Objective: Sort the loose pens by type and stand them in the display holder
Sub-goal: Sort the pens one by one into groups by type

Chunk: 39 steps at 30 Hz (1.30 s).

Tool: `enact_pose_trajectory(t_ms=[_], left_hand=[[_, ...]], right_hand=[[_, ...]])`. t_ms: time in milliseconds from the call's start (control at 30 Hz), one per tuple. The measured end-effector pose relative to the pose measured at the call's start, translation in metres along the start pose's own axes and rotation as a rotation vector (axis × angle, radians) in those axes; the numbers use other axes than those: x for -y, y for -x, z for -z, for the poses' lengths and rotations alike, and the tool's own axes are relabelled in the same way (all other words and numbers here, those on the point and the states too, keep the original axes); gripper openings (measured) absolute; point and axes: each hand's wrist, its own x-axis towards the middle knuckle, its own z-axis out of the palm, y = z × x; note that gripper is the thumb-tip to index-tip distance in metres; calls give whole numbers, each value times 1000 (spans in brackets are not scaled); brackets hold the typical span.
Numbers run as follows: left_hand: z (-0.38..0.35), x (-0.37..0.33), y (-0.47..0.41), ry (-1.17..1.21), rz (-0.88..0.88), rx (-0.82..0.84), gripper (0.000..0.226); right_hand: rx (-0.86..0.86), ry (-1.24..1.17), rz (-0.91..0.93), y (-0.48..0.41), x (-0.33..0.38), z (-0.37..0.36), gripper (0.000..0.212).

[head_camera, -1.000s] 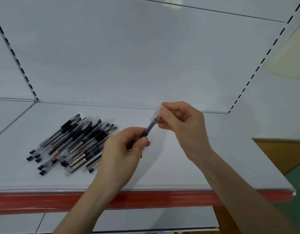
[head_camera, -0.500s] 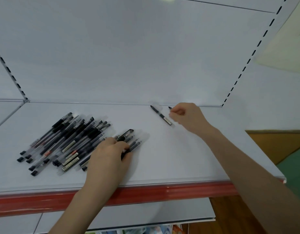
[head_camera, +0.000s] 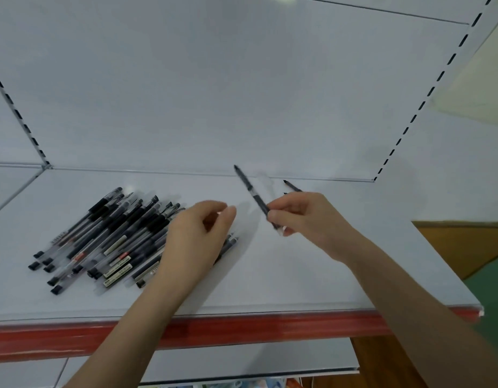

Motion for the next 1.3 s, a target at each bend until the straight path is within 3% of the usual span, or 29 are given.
enact_pose_trajectory(t_ms=[100,200,300,400,567,833,933,1033,1133,1300], left_hand=[[-7,-14,-11,226,96,18,17],[-8,-17,-16,382,184,48,16],[-4,-12,-17,472,260,63,16],[5,-10,-11,537,296,100,15],[23,-10,-3,521,276,119,18],[30,-1,-1,508,284,97,16],[26,-2,-1,518,276,116,16],[21,-5,-1,505,254,133,16],[16,-8,1,505,240,168,15],[11,-16,7,486,167,226,17]], right_hand=[[165,11,38,15,7,-9,9],[207,78,51,7,7,-7,11],[-18,328,154,-29,-4,3,5],[-247,582,202,-77,-16,13,15],[-167,916,80,-123,-21,3,23],[-90,1005,110,-119,-14,-8,23],[-164,745,117,-105,-11,-3,18],[-246,219,100,-81,6,2,16],[-191,-221,69,-51,27,4,18],[-162,-489,119,-15,45,-5,24]])
